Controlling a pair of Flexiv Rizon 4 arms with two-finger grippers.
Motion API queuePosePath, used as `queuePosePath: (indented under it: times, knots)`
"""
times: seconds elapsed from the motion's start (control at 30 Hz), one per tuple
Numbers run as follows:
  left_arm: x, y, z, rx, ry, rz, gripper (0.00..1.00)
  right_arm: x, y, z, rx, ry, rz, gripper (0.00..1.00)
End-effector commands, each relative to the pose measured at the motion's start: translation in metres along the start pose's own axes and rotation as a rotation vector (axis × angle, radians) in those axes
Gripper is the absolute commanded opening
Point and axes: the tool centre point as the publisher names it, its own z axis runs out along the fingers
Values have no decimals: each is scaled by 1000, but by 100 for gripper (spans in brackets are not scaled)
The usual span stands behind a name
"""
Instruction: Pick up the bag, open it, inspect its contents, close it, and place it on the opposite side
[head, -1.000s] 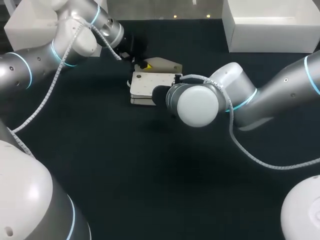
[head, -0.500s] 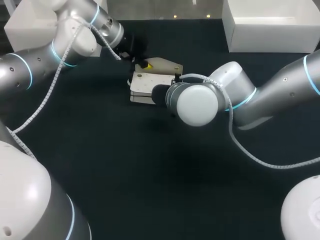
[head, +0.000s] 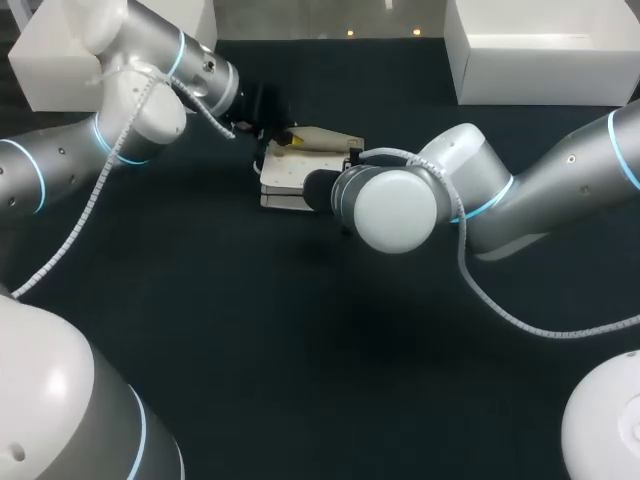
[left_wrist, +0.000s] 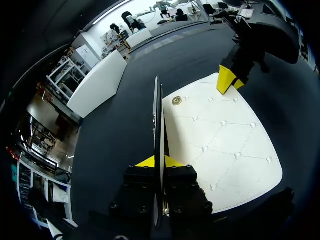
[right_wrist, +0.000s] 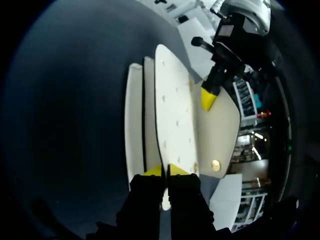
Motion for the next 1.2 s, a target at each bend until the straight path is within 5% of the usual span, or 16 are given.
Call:
queuePosePath:
  times: [0.03,0.4,0.43,0.5,0.6,0.9,1.03,1.2]
  knots:
    - [20,-6,-6,0,-130,18,0,3,-3,1,-27,-39,1,0]
    - [23,-4,-5,8,-129,2,0,3,-3,1,-27,-39,1,0]
    - [22,-5,-6,7,-123,-3,21,3,-3,1,-27,-39,1,0]
    - [19,-5,-10,10,-118,-9,40,3,-3,1,-27,-39,1,0]
    - [13,-7,-15,15,-112,-17,52,3,-3,1,-27,-39,1,0]
    - [-2,-10,-22,5,-84,-19,31,3,-3,1,-27,-39,1,0]
    - [-6,-9,-21,0,-86,-22,1,3,-3,1,-27,-39,1,0]
    - [2,-10,-21,10,-105,2,0,3,-3,1,-27,-39,1,0]
